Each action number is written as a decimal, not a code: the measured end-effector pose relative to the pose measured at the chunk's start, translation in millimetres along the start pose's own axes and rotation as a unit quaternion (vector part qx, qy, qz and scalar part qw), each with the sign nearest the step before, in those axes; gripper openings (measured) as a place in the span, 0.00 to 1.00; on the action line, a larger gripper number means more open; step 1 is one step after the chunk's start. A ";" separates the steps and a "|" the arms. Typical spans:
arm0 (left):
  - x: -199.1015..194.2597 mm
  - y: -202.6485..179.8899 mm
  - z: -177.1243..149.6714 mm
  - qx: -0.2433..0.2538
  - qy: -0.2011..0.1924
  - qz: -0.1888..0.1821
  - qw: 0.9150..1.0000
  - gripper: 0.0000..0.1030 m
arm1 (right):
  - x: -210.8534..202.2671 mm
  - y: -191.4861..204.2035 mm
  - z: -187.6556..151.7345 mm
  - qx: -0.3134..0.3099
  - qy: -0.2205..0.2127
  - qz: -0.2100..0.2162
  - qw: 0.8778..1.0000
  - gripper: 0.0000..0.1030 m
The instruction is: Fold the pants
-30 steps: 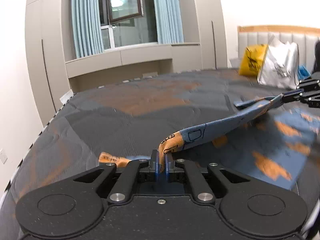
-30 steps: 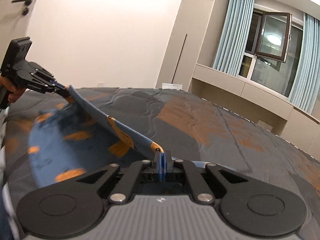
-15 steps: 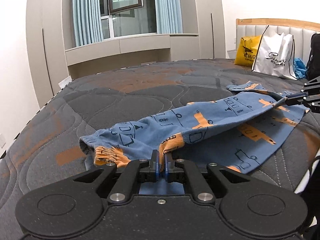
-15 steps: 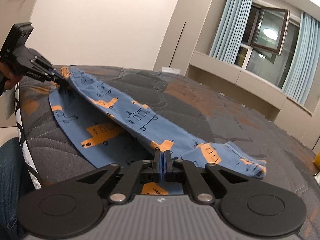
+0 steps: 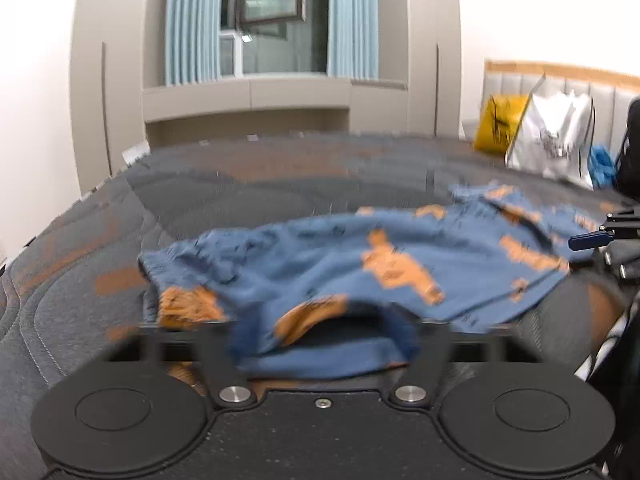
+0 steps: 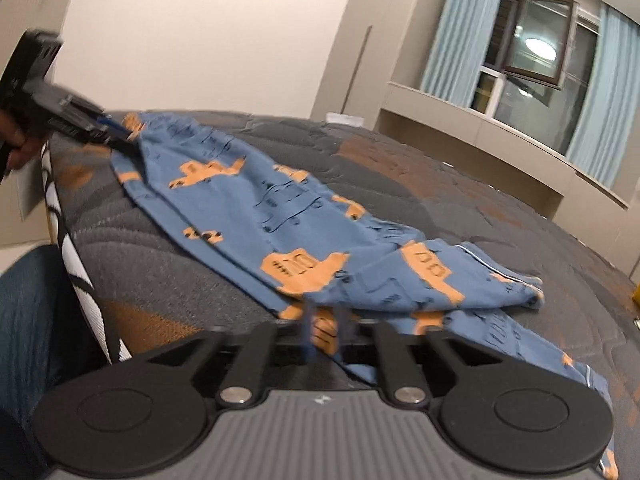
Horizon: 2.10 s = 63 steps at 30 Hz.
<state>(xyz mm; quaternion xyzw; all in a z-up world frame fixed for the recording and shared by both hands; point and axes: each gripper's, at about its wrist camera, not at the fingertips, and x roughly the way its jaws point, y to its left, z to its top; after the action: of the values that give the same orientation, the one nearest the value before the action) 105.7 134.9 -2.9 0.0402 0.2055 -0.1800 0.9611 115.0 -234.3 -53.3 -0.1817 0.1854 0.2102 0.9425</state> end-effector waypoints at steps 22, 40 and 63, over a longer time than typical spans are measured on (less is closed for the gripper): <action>131.3 -195.4 46.7 -0.093 0.013 -0.187 0.978 0.99 | 26.6 -223.5 14.2 0.166 0.060 -0.044 0.983 1.00; 179.3 -186.6 54.5 -0.209 0.075 -0.228 0.948 0.08 | 204.5 -183.9 83.3 0.097 0.186 -0.008 0.978 0.07; 144.0 -266.9 39.8 0.116 0.101 -0.179 0.972 0.00 | -73.1 -209.9 -87.6 0.310 0.041 -0.094 0.945 0.03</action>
<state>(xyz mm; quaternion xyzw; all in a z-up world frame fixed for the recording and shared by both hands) 146.6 -167.3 -26.5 0.1323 0.2833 -0.3665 0.8763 126.8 -472.6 -42.3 0.0948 0.2623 0.0453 0.9593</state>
